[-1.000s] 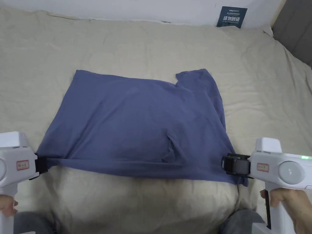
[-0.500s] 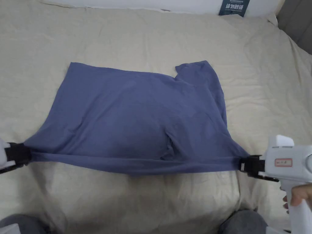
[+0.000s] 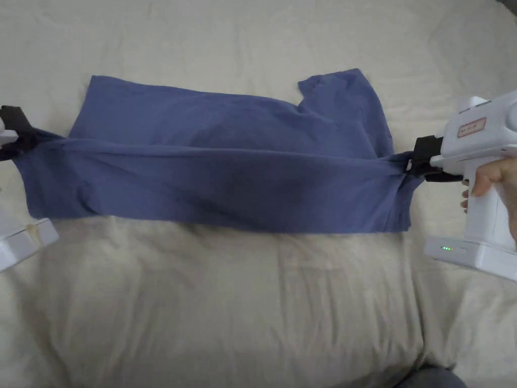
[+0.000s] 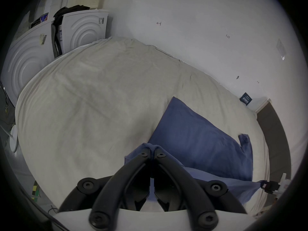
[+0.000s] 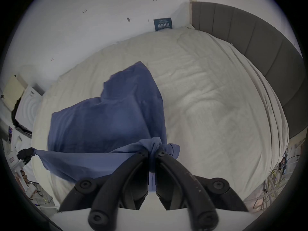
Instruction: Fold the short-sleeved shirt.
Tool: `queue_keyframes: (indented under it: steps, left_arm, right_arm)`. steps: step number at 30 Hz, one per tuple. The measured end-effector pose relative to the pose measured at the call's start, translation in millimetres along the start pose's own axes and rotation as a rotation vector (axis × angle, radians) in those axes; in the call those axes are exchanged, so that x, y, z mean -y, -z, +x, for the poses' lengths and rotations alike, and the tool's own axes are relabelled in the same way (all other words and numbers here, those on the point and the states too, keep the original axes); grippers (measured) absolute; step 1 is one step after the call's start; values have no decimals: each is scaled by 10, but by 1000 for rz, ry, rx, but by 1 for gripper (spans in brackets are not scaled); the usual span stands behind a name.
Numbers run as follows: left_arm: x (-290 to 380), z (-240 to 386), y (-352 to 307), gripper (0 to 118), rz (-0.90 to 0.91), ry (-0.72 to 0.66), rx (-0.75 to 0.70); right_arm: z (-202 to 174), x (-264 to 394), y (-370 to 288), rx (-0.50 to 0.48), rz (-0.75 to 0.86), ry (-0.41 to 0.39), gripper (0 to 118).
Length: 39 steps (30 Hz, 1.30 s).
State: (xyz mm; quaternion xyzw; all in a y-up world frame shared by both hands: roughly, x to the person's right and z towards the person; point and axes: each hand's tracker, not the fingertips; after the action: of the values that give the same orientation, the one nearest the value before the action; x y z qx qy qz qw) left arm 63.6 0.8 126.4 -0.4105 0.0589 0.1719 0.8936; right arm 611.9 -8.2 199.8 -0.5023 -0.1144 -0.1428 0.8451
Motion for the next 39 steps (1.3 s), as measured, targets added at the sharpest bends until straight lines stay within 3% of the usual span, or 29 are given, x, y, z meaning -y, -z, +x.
queue_keyframes:
  steps: [3,4,5,6,8,9,10,11,15,20,22,24,28,29,30,31,32,33,34,36,39]
  left_arm:
    - [-7,184,366,5,-30,72,-44]
    - [9,234,456,12,-41,92,-66]
    - [39,277,531,33,-45,102,-96]
    - [59,292,568,57,-36,114,-109]
    - [28,205,706,93,-30,109,-106]
    - [37,188,645,103,-21,108,-103]
    - [51,179,580,112,-5,108,-99]
    - [91,150,445,117,31,125,-73]
    - [297,126,-176,118,206,247,-8]
    - [764,144,-1017,118,465,399,-29]
    - [952,145,-1258,116,527,453,-48]
    - [1164,141,-1484,100,592,509,-56]
    - [1437,86,-1748,46,584,496,-41]
    - [1488,71,-1792,24,575,486,-26]
    - [1546,61,-1834,10,569,475,-19]
    - [1570,51,-1842,1,566,467,-21]
    - [1609,38,-1874,0,560,462,-19]
    - [1627,23,-1896,0,536,463,1]
    - [1642,19,-1909,0,517,462,12]
    - [1628,-2,-1900,0,490,464,16]
    - [1495,-25,-1890,0,447,459,17]
  right_arm:
    - [-30,-144,328,65,-33,-7,10]
    - [-41,-166,398,66,-36,2,10]
    - [-14,-196,488,70,-42,16,18]
    - [4,-212,524,76,-45,40,35]
    - [45,-240,496,90,-31,59,93]
    - [72,-243,445,83,-14,54,106]
    - [85,-235,355,71,32,40,109]
    - [91,-205,221,56,96,7,110]
    - [63,36,-355,22,287,-208,110]
    - [13,669,-1116,-50,572,-234,115]
    - [-34,913,-1314,-52,654,-270,118]
    - [-89,1193,-1520,-36,729,-319,118]
    - [-162,1648,-1767,-52,786,-319,114]
    - [-182,1728,-1795,-61,791,-315,103]
    - [-186,1828,-1832,-70,806,-302,84]
    - [-186,1890,-1854,-74,810,-291,51]
    - [-179,1940,-1869,-81,802,-272,20]
    - [-192,1970,-1863,-92,790,-235,3]
    - [-175,1997,-1857,-105,774,-187,2]
    - [-128,1998,-1851,-170,727,-192,2]
    - [-171,2000,-1831,-121,731,-219,2]
